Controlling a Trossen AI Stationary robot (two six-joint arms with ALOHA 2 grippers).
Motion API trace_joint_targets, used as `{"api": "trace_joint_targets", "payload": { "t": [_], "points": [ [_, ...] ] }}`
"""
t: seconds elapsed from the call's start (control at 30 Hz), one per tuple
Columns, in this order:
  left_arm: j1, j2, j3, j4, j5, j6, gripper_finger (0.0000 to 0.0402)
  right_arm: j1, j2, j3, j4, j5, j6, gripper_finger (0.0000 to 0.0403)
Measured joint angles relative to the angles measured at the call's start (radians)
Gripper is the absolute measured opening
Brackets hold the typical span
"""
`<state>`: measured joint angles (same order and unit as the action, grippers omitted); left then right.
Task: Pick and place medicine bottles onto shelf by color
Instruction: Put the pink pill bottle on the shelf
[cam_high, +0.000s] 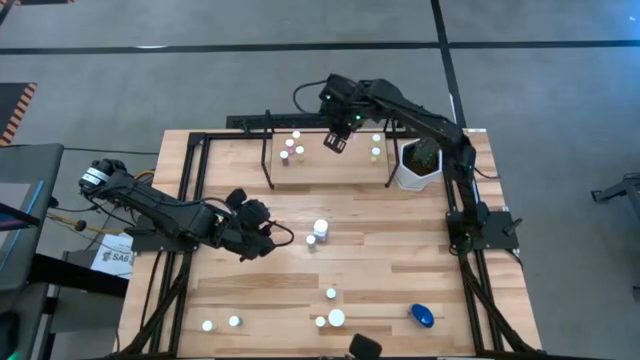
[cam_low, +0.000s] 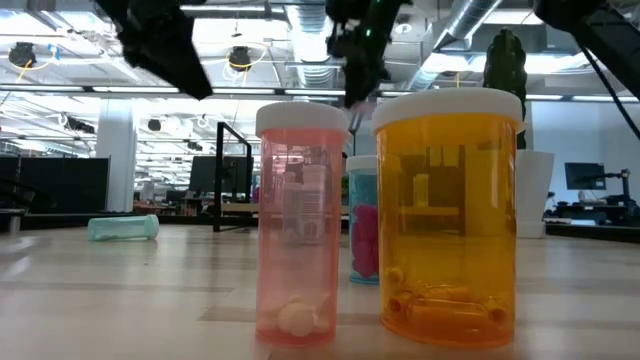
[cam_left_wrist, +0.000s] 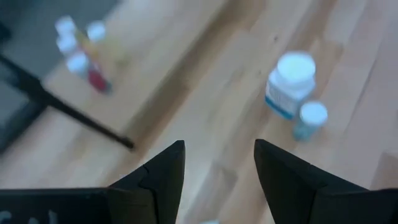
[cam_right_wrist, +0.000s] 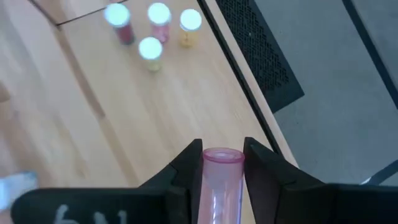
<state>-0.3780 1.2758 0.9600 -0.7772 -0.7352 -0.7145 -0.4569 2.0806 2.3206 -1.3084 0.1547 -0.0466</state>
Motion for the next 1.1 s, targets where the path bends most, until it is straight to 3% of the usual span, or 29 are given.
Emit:
{"api": "trace_joint_targets", "payload": {
  "t": [0.07,0.2,0.3,0.4,0.5,0.6,0.7,0.9,1.1],
  "points": [
    [-0.001,0.0,0.0,0.057,-0.066,0.068,0.0181,0.012,-0.007,0.038,-0.041,0.0,0.022,0.0114],
    [0.001,0.0,0.0,0.235,-0.201,0.278,0.0181,0.04,-0.098,-0.017,-0.03,-0.01,0.061,0.0113],
    [0.011,0.0,0.0,0.429,-0.228,0.483,0.0181,0.069,-0.172,-0.063,0.018,-0.012,0.099,0.0113],
    [0.03,0.0,0.0,0.615,-0.157,0.665,0.0181,0.118,-0.257,-0.115,0.105,-0.011,0.11,0.0113],
    [0.056,0.001,0.0,0.767,0.001,0.803,0.0181,0.182,-0.359,-0.199,0.223,-0.009,0.11,0.0113],
    [0.087,0.001,0.0,0.896,0.185,0.882,0.0181,0.257,-0.463,-0.336,0.379,0.012,0.109,0.0113],
    [0.115,0.001,0.0,1.009,0.305,0.936,0.0181,0.331,-0.575,-0.518,0.567,0.027,0.102,0.0113],
    [0.168,0.001,0.0,1.139,0.435,0.979,0.0181,0.432,-0.773,-0.938,1.147,0.027,0.057,0.0113],
    [0.201,0.001,0.0,1.177,0.453,0.939,0.0181,0.471,-0.869,-1.242,1.65,-0.035,-0.001,0.0113]
  ]
}}
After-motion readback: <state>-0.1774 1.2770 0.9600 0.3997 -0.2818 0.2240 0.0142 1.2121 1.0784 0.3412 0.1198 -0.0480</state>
